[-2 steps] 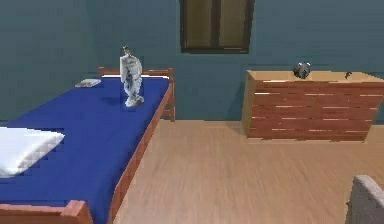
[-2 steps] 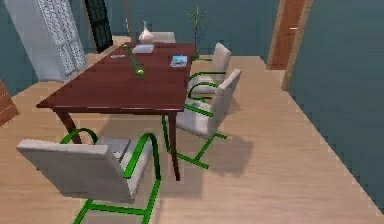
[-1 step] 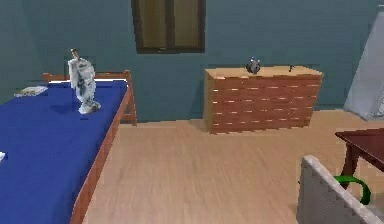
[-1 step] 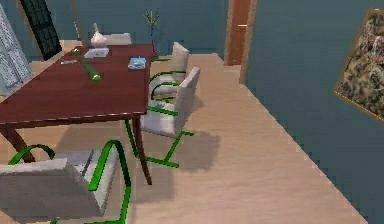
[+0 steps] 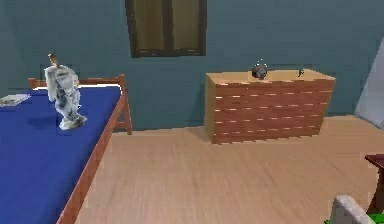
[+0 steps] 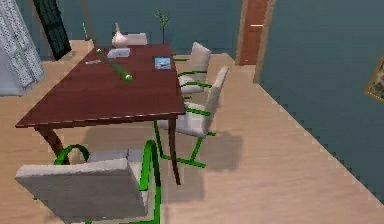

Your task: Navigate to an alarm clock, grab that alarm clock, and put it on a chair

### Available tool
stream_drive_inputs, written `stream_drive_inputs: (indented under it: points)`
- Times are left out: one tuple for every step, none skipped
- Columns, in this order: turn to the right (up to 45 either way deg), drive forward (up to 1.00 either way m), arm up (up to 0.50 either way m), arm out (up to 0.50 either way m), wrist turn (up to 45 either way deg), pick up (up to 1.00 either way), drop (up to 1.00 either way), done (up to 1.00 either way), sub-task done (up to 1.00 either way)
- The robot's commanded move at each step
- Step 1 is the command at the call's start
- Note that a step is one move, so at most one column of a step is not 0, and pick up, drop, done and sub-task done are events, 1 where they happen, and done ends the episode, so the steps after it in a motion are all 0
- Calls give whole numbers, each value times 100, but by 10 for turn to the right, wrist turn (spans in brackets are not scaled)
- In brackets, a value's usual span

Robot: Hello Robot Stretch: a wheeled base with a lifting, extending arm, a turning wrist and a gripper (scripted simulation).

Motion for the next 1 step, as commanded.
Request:
stream_drive_inputs:
  points:
    - [-60, 0, 0, 0, 0, 0, 0, 0, 0]
